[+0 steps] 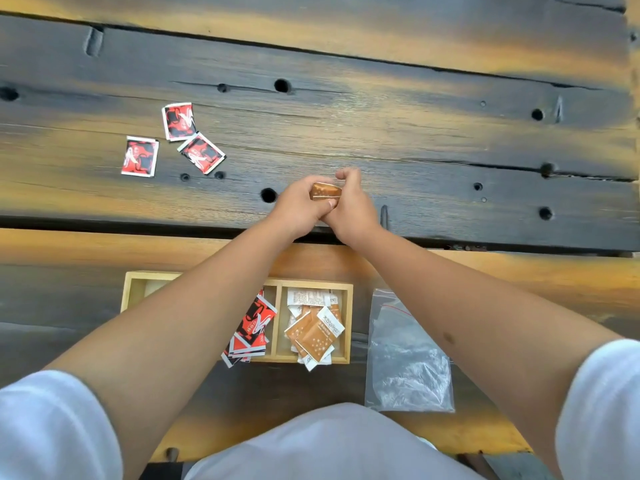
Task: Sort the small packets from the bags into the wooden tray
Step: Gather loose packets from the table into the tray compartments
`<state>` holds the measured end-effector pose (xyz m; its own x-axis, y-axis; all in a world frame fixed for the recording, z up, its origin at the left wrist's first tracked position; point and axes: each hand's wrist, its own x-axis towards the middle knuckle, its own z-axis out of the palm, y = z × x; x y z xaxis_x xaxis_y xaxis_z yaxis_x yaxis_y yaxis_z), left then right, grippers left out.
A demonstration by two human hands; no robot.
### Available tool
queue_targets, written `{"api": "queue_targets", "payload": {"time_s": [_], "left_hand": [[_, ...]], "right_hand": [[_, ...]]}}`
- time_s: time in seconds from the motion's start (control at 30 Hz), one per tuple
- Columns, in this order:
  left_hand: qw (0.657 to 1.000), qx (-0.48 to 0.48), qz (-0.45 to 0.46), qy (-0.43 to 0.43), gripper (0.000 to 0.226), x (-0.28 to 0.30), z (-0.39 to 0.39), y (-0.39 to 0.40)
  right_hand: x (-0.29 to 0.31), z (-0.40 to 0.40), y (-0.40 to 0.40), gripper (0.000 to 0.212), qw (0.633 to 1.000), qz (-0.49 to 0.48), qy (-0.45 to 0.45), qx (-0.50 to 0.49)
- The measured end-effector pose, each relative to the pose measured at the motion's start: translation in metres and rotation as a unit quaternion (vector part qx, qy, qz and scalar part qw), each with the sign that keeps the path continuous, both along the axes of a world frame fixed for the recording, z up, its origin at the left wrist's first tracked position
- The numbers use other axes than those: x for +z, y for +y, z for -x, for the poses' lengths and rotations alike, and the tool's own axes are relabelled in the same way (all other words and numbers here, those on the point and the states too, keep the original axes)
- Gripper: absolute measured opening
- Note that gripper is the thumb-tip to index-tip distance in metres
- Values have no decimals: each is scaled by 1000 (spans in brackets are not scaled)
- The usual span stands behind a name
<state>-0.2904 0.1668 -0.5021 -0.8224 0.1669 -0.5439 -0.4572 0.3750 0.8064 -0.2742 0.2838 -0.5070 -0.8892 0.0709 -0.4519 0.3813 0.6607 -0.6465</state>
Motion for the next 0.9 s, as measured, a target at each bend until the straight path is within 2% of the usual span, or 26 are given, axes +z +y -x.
{"api": "queue_targets", "payload": {"time_s": [0.07, 0.17, 0.27, 0.37, 0.5, 0.63, 0.77, 0.9], "left_hand": [[1000, -28, -3, 9, 36, 6, -8, -1], [999, -13, -37, -1, 44, 13, -26, -8], [995, 35, -90, -16, 48, 23, -48, -15], [996, 38, -81, -17, 31, 37, -70, -20], [994, 28, -89, -61, 22, 51, -99, -26], [999, -31, -33, -20, 29, 60, -121, -30], [999, -32, 15, -8, 34, 65, -147, -34], [993, -35, 117, 2, 41, 60, -165, -37]], "right_hand": [[7, -9, 1, 73, 1000, 22, -7, 9], [21, -27, 3, 81, 993, 115, -15, 11], [32, -50, 5, 63, 988, 150, -12, 43], [40, -72, 5, 39, 986, 167, -5, 16], [50, -98, 7, 29, 982, 189, -25, -13], [56, -119, 7, 27, 981, 191, -44, -13], [57, -140, 2, 33, 979, 193, -63, -17], [57, -158, -3, 36, 993, 103, -42, 33]]}}
